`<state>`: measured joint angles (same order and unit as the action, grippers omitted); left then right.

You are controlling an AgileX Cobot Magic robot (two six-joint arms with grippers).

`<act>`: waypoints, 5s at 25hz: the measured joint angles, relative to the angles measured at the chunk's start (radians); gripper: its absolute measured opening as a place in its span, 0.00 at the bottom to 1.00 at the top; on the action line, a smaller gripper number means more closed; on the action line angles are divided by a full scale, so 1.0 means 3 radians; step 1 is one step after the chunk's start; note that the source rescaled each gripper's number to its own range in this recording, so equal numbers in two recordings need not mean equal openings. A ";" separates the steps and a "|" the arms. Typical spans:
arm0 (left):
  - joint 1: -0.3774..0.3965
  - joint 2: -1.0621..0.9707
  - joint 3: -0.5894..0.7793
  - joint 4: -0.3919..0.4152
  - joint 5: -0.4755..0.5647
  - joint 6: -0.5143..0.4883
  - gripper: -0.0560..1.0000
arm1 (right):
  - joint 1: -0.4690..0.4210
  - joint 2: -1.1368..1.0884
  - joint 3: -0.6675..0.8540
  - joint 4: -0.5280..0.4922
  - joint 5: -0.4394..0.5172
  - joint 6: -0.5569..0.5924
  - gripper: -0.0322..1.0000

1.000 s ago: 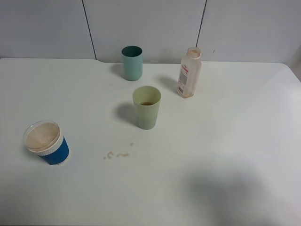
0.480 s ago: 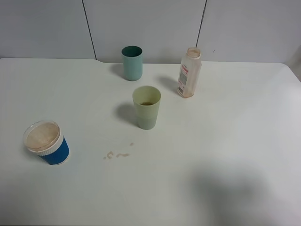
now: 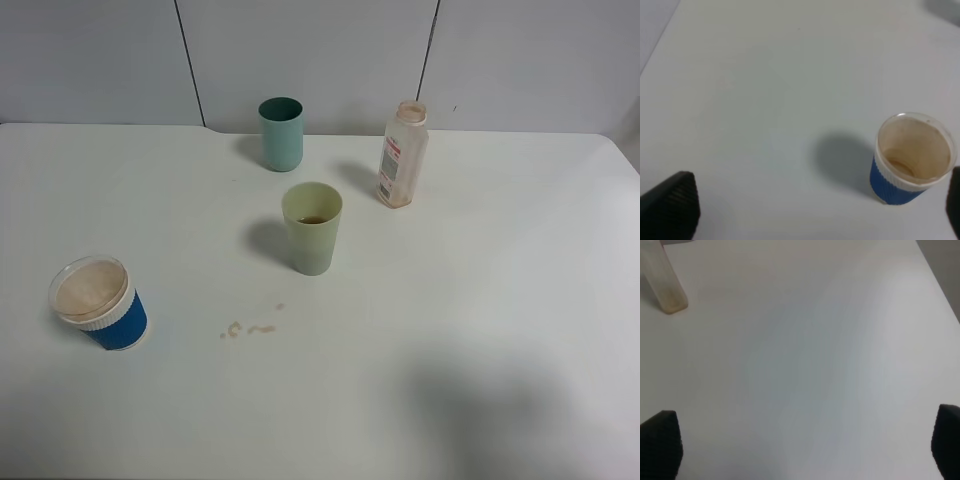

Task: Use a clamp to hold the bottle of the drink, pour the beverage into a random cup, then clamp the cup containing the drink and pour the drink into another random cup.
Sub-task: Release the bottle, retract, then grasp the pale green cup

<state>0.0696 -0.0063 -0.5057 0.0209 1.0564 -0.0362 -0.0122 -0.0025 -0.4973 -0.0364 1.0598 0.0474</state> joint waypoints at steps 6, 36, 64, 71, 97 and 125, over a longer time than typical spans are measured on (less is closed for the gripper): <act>0.0000 0.0000 0.0000 0.0000 0.0000 0.0000 1.00 | 0.0000 0.0000 0.0000 0.0000 0.0000 0.0000 1.00; 0.0000 0.0000 -0.0004 -0.0139 -0.0009 0.0099 1.00 | 0.0000 0.0000 0.0000 0.0000 0.0000 0.0000 1.00; 0.0000 0.0834 -0.0068 -0.2719 -0.0996 0.1391 1.00 | 0.0000 0.0000 0.0000 0.0000 0.0000 0.0000 1.00; 0.0000 0.1273 -0.0068 -0.3347 -0.0988 0.2235 1.00 | 0.0000 0.0000 0.0000 0.0000 0.0000 0.0000 1.00; -0.0969 0.2652 -0.0068 -0.2572 -0.2020 0.2386 1.00 | 0.0000 0.0000 0.0000 0.0000 0.0000 0.0000 1.00; -0.2548 0.3625 -0.0068 -0.1314 -0.3462 0.0496 1.00 | -0.0004 0.0000 0.0000 0.0000 0.0000 0.0000 1.00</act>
<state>-0.6947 1.0812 -0.5260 -0.3731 0.0179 0.1126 -0.0134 -0.0025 -0.4973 -0.0364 1.0598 0.0474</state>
